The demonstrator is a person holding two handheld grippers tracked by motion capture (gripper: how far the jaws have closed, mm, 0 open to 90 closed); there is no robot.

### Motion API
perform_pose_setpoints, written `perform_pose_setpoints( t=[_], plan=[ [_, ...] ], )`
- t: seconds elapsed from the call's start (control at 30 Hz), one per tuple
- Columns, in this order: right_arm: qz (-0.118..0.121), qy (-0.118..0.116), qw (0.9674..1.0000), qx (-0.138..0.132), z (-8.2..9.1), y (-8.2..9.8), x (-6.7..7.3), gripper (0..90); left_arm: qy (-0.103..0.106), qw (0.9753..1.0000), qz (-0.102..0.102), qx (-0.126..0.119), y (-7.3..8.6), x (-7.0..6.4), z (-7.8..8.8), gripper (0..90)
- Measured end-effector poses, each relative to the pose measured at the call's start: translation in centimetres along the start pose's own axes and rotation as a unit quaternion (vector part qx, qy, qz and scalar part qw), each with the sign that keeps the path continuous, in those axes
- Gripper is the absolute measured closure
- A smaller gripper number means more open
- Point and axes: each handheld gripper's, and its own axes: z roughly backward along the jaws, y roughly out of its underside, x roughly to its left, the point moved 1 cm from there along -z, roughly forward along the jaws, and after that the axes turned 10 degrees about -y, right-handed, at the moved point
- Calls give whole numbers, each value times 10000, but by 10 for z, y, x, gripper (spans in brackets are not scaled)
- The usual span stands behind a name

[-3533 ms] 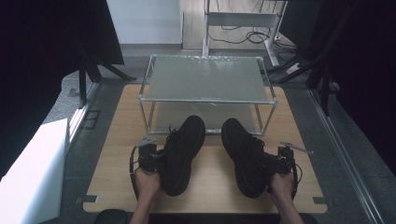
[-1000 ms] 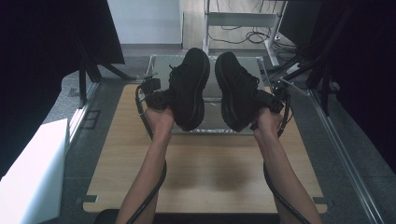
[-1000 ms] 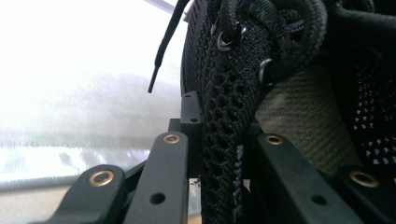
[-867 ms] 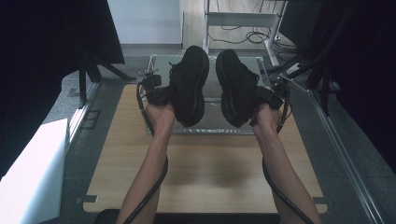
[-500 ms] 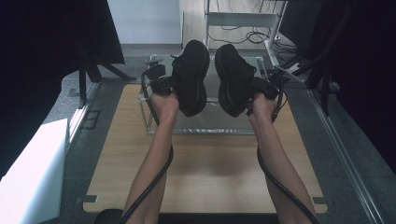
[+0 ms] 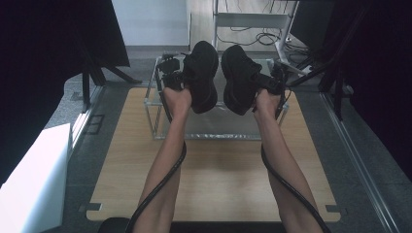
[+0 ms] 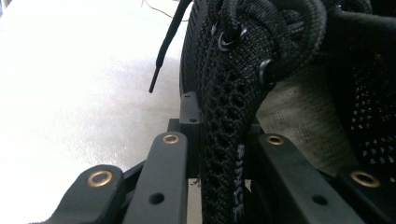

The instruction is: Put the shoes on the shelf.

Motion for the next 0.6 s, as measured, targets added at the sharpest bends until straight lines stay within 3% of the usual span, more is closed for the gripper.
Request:
perform_pose_setpoints(
  t=[0.13,0.27,0.6],
  plan=[
    [149,112,9998,66,-10,-2,6,745,-206,9996,-162,83,-4,-4,-4,780],
    [449,380,9982,127,-17,-3,12,740,-232,9995,-119,161,-7,-3,-7,771],
    [659,624,9956,244,-26,-1,15,697,-311,9989,-245,253,-9,-12,-13,711]
  ],
)
